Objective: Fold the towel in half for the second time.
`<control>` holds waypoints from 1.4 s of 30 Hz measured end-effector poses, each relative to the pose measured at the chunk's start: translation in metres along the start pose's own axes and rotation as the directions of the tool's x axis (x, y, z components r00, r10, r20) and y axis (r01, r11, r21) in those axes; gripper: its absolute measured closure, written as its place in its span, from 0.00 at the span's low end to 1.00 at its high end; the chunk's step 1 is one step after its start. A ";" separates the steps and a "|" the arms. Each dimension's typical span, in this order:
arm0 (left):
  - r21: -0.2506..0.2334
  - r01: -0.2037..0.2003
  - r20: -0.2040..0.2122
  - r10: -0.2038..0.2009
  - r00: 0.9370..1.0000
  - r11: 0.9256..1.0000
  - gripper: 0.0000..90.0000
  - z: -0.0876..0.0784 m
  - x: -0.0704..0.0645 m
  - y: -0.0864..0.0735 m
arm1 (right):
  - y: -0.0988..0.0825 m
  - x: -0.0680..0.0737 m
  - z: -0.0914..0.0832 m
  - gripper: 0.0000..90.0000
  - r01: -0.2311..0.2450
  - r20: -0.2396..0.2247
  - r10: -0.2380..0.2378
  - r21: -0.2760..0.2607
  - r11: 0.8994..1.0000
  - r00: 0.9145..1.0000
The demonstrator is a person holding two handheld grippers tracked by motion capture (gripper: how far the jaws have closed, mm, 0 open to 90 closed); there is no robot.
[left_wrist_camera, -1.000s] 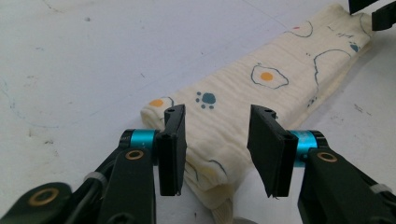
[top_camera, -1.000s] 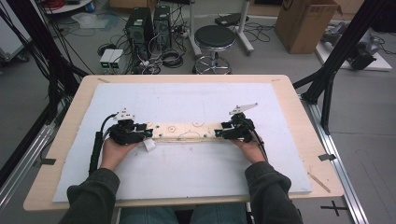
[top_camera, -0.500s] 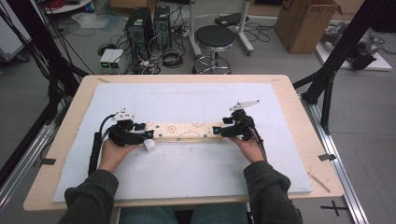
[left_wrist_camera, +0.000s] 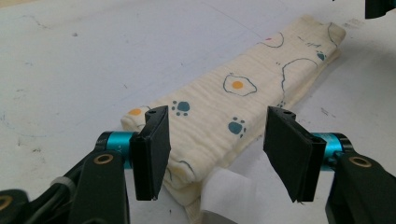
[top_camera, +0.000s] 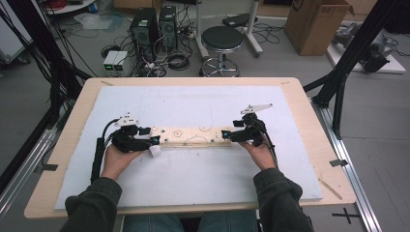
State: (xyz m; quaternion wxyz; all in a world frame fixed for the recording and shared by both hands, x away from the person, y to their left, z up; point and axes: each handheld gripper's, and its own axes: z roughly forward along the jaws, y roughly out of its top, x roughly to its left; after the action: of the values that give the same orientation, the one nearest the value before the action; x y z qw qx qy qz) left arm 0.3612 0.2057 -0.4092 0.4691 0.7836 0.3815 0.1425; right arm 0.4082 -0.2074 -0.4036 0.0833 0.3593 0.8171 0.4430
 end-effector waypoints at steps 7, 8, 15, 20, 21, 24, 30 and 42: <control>0.005 -0.010 0.002 0.010 1.000 1.000 0.45 -0.004 -0.002 0.001 | 0.000 0.004 -0.003 0.27 0.012 -0.006 -0.012 -0.007 1.000 1.000; 0.003 -0.011 0.002 0.011 1.000 1.000 0.45 -0.004 -0.002 0.001 | 0.000 0.005 -0.004 0.26 0.010 -0.004 -0.010 -0.008 1.000 1.000; 0.001 -0.020 0.000 0.020 1.000 1.000 0.43 -0.010 -0.007 0.001 | 0.000 0.009 -0.009 0.24 0.015 -0.012 -0.015 -0.013 1.000 1.000; -0.001 -0.035 -0.002 0.035 0.999 0.999 0.42 -0.013 -0.010 0.002 | 0.000 0.011 -0.013 0.23 0.017 -0.017 -0.017 -0.027 0.999 1.000; -0.003 -0.033 -0.002 0.033 0.999 0.999 0.42 -0.014 -0.011 0.002 | 0.000 0.011 -0.014 0.23 0.016 -0.018 -0.016 -0.024 1.000 1.000; -0.007 -0.040 -0.003 0.040 0.999 0.999 0.41 -0.016 -0.012 0.002 | -0.001 0.013 -0.016 0.22 0.018 -0.023 -0.019 -0.035 0.999 1.000; -0.016 -0.040 -0.004 0.040 0.999 0.999 0.40 -0.020 -0.014 -0.001 | -0.003 0.016 -0.019 0.20 0.026 -0.021 -0.027 -0.032 0.999 0.999; -0.037 -0.046 -0.015 0.045 0.999 0.998 0.36 -0.033 -0.018 -0.007 | -0.003 0.025 -0.028 0.16 0.056 -0.008 -0.057 -0.055 0.997 0.998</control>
State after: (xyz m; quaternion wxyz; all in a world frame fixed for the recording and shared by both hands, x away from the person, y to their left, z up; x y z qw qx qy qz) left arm 0.3269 0.2155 -0.3950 0.4777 0.7822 0.3641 0.1657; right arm 0.3761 -0.2104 -0.3848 0.1016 0.3317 0.8149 0.4642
